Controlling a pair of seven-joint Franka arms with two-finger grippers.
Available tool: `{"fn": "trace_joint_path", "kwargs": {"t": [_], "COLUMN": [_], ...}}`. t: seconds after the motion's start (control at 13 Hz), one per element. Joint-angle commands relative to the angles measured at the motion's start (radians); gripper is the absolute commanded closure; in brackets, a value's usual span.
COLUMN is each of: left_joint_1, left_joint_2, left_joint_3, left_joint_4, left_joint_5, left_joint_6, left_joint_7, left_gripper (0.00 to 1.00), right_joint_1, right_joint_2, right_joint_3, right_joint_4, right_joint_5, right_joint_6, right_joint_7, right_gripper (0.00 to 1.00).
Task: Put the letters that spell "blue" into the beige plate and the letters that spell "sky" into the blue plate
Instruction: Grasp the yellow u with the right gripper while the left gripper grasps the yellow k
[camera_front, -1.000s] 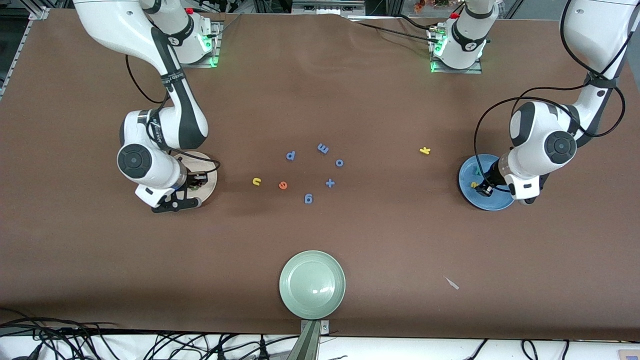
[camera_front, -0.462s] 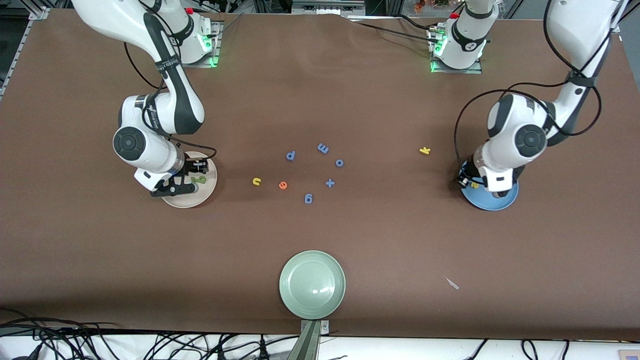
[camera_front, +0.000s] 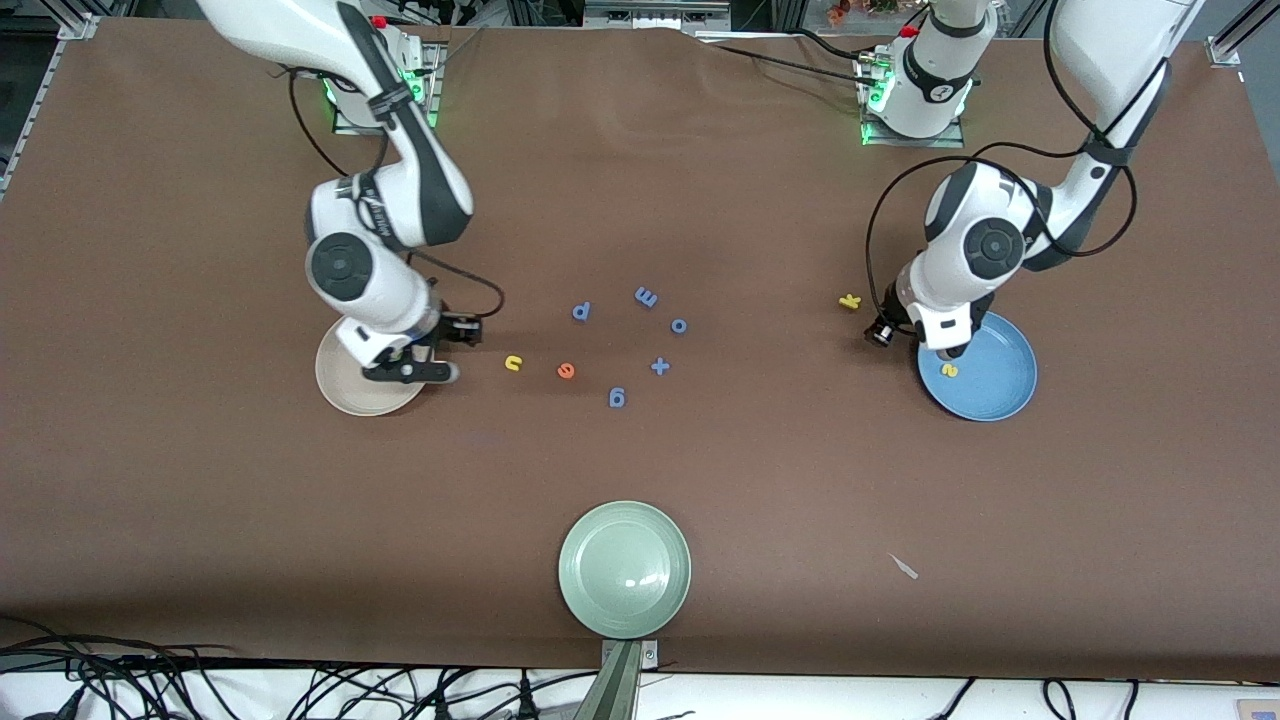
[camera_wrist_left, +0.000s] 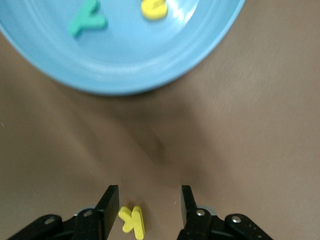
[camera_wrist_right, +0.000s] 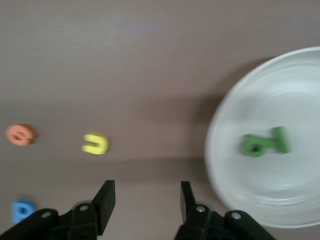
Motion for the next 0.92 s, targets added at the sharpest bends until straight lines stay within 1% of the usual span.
{"fn": "trace_joint_path", "kwargs": {"t": [0.0, 0.08, 0.23, 0.38, 0.54, 0.77, 0.85], "left_joint_1": [0.0, 0.001, 0.001, 0.0, -0.021, -0.023, -0.023], "left_joint_2": [-0.054, -0.053, -0.054, -0.054, -0.051, -0.05, -0.048], "left_joint_3": [-0.022, -0.042, -0.046, -0.048, -0.048, -0.048, -0.048], "left_joint_4": [-0.08, -0.088, -0.128, -0.13, -0.13, -0.139, -0.14], "left_joint_5": [-0.012, -0.01, -0.009, -0.007, -0.007, -0.007, -0.006], "left_joint_6": [0.058, 0.059, 0.12, 0.128, 0.13, 0.13, 0.13], "left_joint_7": [-0.066, -0.086, -0.097, -0.132, -0.146, -0.152, -0.155], "left_gripper": [0.42, 0.42, 0.42, 0.42, 0.42, 0.45, 0.46], "right_joint_1": [0.063, 0.088, 0.11, 0.111, 0.11, 0.11, 0.11], "right_joint_2": [0.081, 0.104, 0.138, 0.159, 0.164, 0.175, 0.178], "right_joint_3": [-0.007, -0.007, -0.007, -0.009, -0.01, -0.012, -0.013], "right_joint_4": [0.048, 0.047, 0.044, 0.04, 0.04, 0.04, 0.04], "right_joint_5": [0.013, 0.011, 0.01, 0.01, -0.003, -0.004, -0.006], "right_joint_6": [0.062, 0.091, 0.144, 0.176, 0.176, 0.2, 0.202], "right_joint_7": [0.114, 0.16, 0.186, 0.187, 0.185, 0.187, 0.185], "right_gripper": [0.35, 0.33, 0.33, 0.33, 0.33, 0.35, 0.38]}}
